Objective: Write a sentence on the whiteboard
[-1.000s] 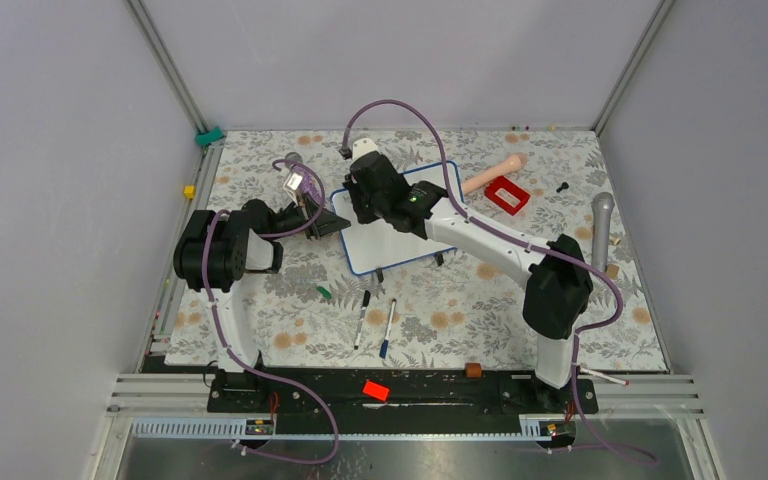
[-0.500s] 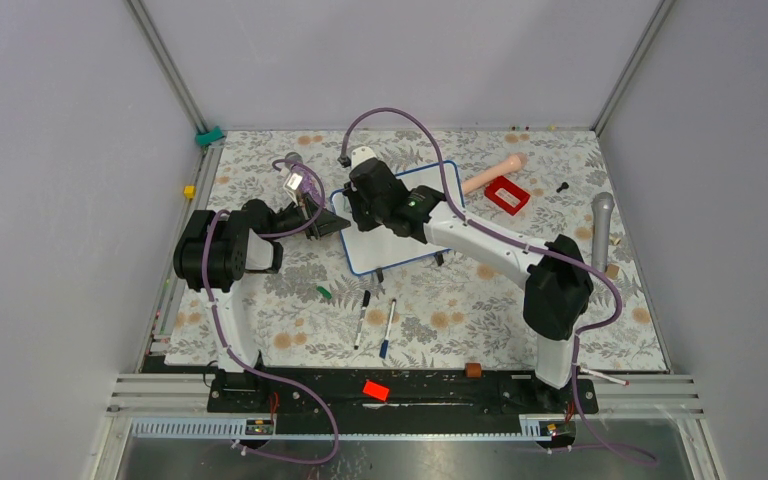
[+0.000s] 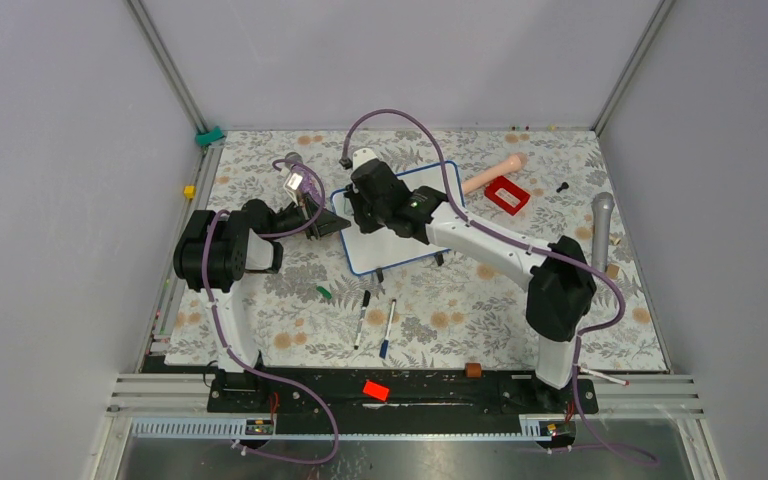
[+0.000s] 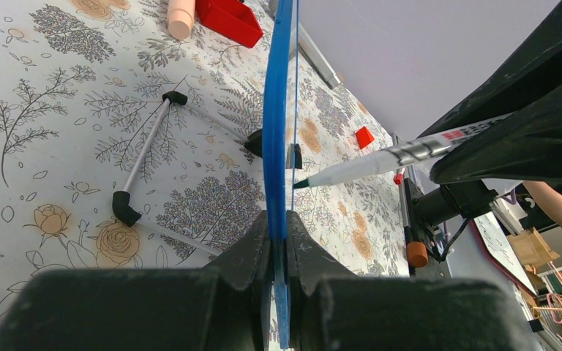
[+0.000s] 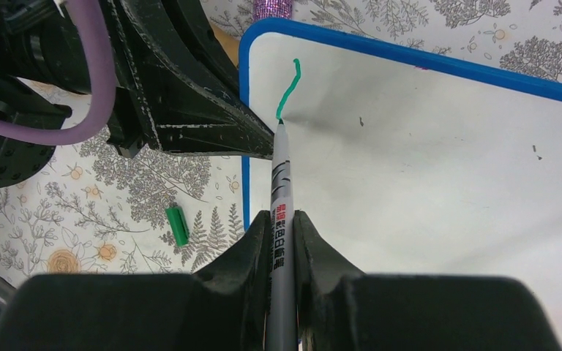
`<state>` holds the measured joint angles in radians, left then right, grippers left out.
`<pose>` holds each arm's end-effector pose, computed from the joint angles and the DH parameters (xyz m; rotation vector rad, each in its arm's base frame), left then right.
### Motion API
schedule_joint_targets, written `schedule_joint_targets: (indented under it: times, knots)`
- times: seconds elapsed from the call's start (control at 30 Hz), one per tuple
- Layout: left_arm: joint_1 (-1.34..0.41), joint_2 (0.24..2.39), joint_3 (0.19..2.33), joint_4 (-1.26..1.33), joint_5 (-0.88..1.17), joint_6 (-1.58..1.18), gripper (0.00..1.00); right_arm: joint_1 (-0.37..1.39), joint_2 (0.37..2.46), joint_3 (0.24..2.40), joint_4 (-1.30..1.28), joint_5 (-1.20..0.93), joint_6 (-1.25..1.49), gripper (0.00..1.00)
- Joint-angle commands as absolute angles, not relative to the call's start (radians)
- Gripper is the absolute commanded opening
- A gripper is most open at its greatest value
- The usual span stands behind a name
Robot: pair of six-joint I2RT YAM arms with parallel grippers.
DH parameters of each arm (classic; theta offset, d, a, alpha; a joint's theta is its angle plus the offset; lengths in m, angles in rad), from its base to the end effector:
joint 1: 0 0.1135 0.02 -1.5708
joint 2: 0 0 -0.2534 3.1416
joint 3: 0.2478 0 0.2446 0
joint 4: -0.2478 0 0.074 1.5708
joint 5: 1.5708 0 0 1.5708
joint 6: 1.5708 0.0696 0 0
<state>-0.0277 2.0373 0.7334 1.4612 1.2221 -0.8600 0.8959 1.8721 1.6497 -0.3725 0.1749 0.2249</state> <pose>0.3490 -0.0751 0.1422 0.4651 1.6748 -1.5260 0.2955 0.3498 0.2818 -0.6245 2.1004 0.4549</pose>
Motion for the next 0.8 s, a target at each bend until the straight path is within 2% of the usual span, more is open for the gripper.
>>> schedule_joint_targets:
  times: [0.0, 0.77]
  knots:
    - [-0.038, 2.034, 0.718, 1.472, 1.288, -0.749, 0.0, 0.898, 1.78, 1.671, -0.354, 0.204, 0.219, 0.0]
    - [-0.038, 2.034, 0.718, 1.47, 1.287, -0.751, 0.0, 0.898, 1.86, 1.785, -0.414, 0.29, 0.19, 0.0]
